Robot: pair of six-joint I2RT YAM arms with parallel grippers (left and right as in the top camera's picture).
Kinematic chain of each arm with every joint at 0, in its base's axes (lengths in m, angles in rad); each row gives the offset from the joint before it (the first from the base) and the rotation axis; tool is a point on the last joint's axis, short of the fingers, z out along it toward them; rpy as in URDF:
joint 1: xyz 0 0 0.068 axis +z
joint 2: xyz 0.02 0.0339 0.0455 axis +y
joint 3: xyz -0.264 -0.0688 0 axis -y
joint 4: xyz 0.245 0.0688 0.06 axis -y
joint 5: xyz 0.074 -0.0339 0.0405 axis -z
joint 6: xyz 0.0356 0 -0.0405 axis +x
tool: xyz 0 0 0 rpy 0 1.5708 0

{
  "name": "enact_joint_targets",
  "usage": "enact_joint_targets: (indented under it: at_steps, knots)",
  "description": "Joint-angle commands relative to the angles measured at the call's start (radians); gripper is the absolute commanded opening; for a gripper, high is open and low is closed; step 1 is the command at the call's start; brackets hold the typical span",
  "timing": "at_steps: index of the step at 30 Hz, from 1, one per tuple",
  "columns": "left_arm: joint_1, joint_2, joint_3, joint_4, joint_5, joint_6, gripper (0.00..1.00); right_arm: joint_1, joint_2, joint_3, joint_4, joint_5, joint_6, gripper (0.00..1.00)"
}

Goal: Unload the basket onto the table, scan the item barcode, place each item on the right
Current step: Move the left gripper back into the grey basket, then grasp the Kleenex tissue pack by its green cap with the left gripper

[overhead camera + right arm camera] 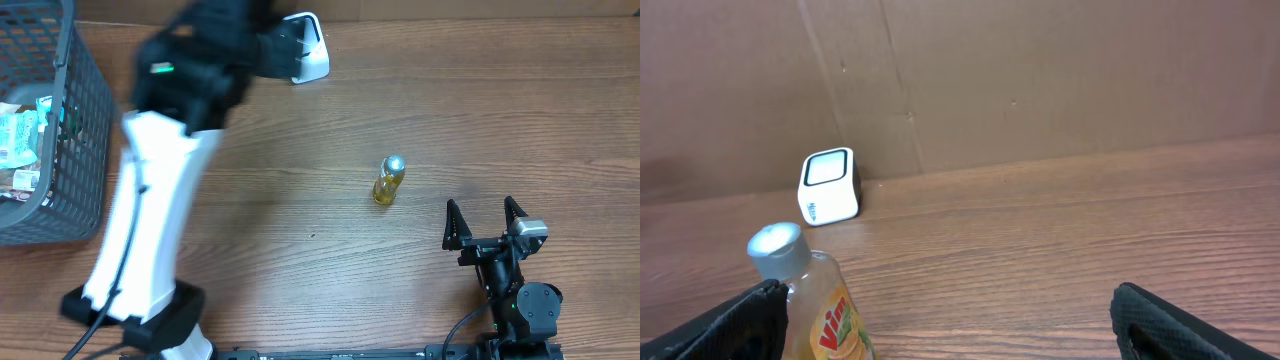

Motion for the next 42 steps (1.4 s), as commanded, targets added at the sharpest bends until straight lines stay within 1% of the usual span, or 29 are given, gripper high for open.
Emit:
enact_joint_targets:
  at_steps: [1, 5, 9, 12, 17, 22, 29, 32, 42]
  knots:
    - [0.135, -0.069, 0.019, 0.01, -0.061, 0.061, 0.99, 0.005, -0.009, -0.011, 0.002, 0.004, 0.004, 1.0]
    - [0.33, -0.084, 0.019, 0.017, -0.057, 0.06, 0.99, 0.005, -0.009, -0.011, 0.002, 0.004, 0.004, 1.0]
    - [0.486, -0.074, 0.019, 0.009, -0.051, 0.059, 1.0, 0.005, -0.009, -0.011, 0.002, 0.004, 0.004, 1.0]
    - [0.584, -0.064, 0.018, -0.011, -0.019, 0.035, 0.99, 0.005, -0.009, -0.011, 0.002, 0.004, 0.004, 1.0]
    - [0.698, -0.047, -0.001, -0.014, 0.004, 0.026, 1.0, 0.005, -0.009, -0.011, 0.002, 0.004, 0.004, 1.0]
    - [0.763, 0.01, -0.002, -0.005, 0.022, 0.026, 0.99, 0.005, -0.009, -0.011, 0.002, 0.004, 0.004, 1.0]
    - [0.822, 0.156, -0.002, -0.008, 0.042, 0.026, 1.0, 0.005, -0.009, -0.011, 0.002, 0.004, 0.004, 1.0]
    - [0.849, 0.216, -0.002, -0.006, 0.118, 0.039, 0.99, 0.005, -0.009, -0.011, 0.002, 0.004, 0.004, 1.0]
    - [0.946, 0.396, -0.002, -0.002, 0.357, 0.138, 0.99, 0.005, -0.009, -0.011, 0.002, 0.004, 0.004, 1.0]
